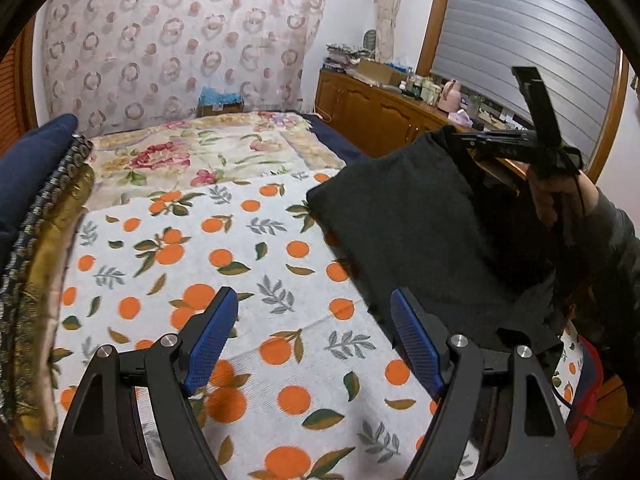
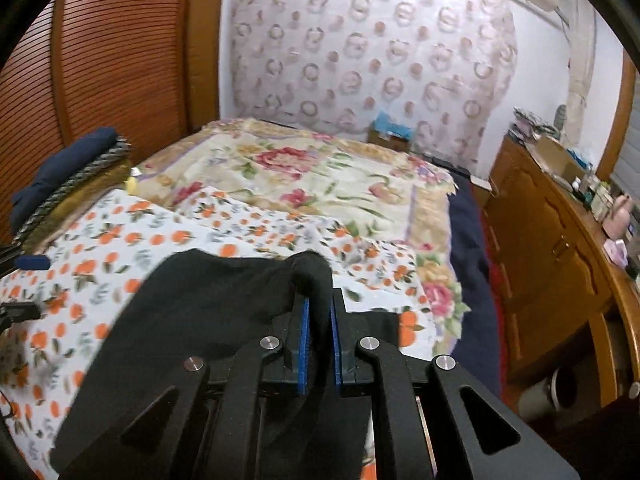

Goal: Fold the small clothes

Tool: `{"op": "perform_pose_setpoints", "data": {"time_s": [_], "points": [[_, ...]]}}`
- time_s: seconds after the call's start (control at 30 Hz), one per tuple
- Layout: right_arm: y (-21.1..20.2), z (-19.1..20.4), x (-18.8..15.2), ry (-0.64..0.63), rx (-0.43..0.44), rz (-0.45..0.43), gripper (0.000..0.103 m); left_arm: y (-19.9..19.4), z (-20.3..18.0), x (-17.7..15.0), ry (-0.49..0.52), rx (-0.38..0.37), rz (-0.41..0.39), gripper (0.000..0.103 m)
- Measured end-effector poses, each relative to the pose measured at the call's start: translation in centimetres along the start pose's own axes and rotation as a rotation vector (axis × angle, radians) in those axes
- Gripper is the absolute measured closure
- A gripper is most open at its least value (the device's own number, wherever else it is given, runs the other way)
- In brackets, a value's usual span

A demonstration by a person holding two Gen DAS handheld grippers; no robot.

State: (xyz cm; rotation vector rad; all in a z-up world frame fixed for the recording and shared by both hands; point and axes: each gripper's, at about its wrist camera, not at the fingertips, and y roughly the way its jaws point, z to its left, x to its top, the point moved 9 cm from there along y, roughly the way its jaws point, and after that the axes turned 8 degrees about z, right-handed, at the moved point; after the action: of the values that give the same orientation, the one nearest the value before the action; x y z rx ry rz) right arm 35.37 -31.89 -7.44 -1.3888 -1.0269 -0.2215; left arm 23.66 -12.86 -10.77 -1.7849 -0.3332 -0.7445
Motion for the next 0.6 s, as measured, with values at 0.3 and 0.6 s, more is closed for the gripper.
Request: {"op": "perform_pose_setpoints", "data": {"time_s": [0.3,0.6], "points": [[0.1,-2.0,0.9,0.069,-0.055,0.020,0.095,0.7,-0.6,-0.5,0.003,0.020,0.024,0.023],[-3.4,1.7,-1.0,0.063,-0.023,-0.027,0.095,-1.0,-2.0,-1.2,0.029,0.039,-0.002,0.023]]}}
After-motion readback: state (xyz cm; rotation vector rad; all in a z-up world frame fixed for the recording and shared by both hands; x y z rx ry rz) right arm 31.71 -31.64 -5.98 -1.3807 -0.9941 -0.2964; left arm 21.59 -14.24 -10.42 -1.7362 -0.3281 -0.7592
